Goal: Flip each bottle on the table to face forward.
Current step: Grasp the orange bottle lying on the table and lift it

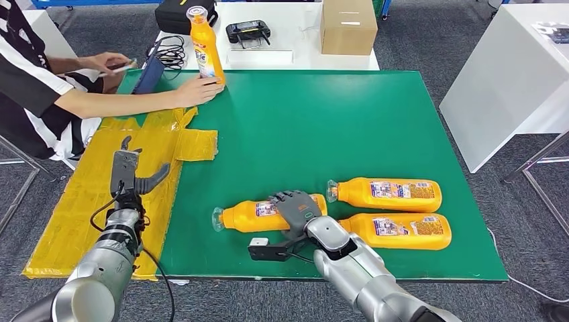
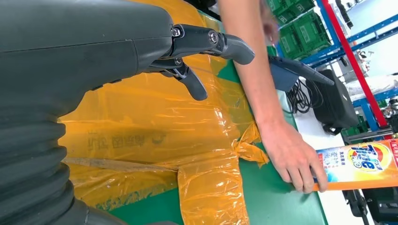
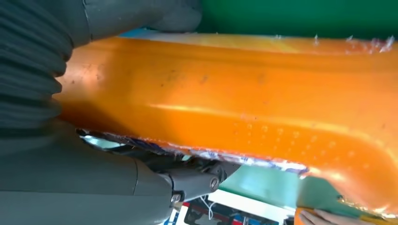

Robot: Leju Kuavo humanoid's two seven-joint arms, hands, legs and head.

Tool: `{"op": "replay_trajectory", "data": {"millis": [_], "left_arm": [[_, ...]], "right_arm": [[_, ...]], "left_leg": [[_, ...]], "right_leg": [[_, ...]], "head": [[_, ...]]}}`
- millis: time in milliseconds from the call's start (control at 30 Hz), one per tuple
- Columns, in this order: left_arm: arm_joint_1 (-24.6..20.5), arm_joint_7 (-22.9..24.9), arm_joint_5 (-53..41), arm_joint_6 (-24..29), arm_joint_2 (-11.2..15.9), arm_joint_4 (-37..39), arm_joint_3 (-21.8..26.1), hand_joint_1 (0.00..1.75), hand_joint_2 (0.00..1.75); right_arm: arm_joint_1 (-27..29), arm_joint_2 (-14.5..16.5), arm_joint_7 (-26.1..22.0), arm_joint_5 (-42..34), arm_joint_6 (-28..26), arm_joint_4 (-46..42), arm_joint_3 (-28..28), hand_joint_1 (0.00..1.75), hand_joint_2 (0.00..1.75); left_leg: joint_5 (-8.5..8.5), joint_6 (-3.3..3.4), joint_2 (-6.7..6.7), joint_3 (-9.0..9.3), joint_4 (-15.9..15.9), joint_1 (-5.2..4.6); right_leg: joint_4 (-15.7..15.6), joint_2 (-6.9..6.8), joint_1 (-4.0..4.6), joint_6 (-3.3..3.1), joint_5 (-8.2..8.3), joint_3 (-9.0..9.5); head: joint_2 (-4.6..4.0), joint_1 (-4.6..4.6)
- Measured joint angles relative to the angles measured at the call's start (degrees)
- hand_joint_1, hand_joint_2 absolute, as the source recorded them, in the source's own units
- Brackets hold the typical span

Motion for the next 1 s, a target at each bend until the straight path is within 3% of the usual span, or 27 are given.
{"op": "replay_trajectory", "data": {"millis": [367, 567, 800, 1000], "left_arm": [[-1.24, 0.07, -0.26, 0.25, -0.5, 1.08, -0.13, 0.0, 1.75], [-1.08, -0.65, -0.28, -0.5, -1.09, 1.27, -0.48, 0.0, 1.75], [-0.97, -0.81, -0.58, -1.67, -2.18, 1.2, -1.51, 0.0, 1.75], [-1.07, 0.19, -0.23, -3.66, -3.91, 0.24, -3.37, 0.0, 1.75]], "right_arm": [[-2.09, 0.1, -4.13, -3.12, 2.55, 2.39, -1.34, 1.75, 1.75], [0.54, 0.74, -5.91, -8.02, -7.52, -0.9, -5.78, 1.75, 1.75], [3.31, 1.92, -6.07, -8.73, -10.56, -6.85, -9.62, 1.75, 1.75], [6.29, 3.38, -9.51, -11.94, -22.39, -13.4, -14.95, 1.75, 1.75]], "left_leg": [[0.0, 0.0, -0.01, 0.02, 0.0, -0.01], [0.0, 0.0, 0.02, -0.02, 0.0, 0.0], [0.0, 0.0, 0.01, -0.06, 0.0, 0.0], [0.0, 0.0, -0.01, -0.05, 0.01, -0.01]], "right_leg": [[0.0, 0.0, 0.0, 0.0, 0.0, 0.03], [0.0, 0.01, 0.0, 0.0, 0.0, 0.0], [0.0, 0.01, 0.0, 0.0, 0.0, -0.04], [0.0, 0.0, 0.0, 0.0, 0.0, -0.04]], "head": [[0.0, 0.01], [0.0, 0.0], [0.0, 0.01], [0.0, 0.01]]}}
